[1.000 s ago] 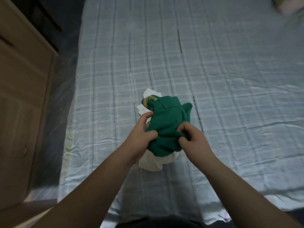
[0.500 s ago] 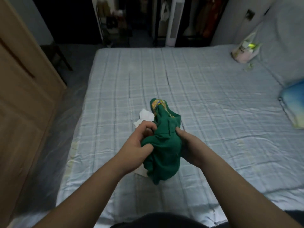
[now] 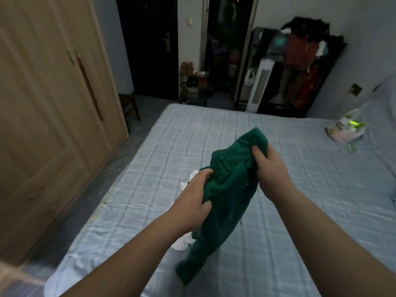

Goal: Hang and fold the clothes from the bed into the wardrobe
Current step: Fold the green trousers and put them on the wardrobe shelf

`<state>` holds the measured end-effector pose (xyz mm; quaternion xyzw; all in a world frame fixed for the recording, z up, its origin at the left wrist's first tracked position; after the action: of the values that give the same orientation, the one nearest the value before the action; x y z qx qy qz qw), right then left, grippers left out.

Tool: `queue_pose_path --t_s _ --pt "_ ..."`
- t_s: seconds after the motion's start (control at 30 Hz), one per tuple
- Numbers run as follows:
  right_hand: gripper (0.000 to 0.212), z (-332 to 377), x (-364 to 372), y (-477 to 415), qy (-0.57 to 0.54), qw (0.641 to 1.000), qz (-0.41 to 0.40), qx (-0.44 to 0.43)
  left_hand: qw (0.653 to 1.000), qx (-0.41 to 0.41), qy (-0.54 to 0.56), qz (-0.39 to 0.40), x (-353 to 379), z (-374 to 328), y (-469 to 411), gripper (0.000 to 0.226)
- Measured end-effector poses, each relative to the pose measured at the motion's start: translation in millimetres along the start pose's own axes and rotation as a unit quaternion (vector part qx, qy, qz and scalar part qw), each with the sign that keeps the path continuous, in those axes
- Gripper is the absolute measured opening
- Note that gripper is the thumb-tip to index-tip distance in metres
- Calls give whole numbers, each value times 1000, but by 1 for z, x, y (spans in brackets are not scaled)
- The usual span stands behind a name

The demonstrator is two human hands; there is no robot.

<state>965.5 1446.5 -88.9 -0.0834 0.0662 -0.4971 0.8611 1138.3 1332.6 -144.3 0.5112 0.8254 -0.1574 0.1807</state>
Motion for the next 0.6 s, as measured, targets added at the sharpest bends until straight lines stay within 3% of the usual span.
queue_pose_path --t_s 0.17,0.27,0.47,0.6 --pt "15 30 -20 -15 49 991 124 4 992 29 -114 51 40 -14 6 84" --pt "17 38 -30 -14 77 977 196 30 993 -8 -95 75 44 -3 2 79" --pt "21 85 -68 -17 13 984 177 8 988 -72 -128 53 61 -4 -34 100" --pt "23 130 -92 -11 -11 980 199 -26 990 -51 -110 69 76 -30 -64 110"
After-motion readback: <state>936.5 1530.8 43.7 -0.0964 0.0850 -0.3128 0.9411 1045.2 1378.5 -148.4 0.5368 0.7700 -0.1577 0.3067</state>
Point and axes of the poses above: each hand's wrist, its own y-axis away from the middle knuckle, its own x-axis out of the palm, z = x × y, the point moved 10 cm from there along -y, towards the middle knuckle, and after that the axes turned 4 degrees about -x, right-handed, at the moved point
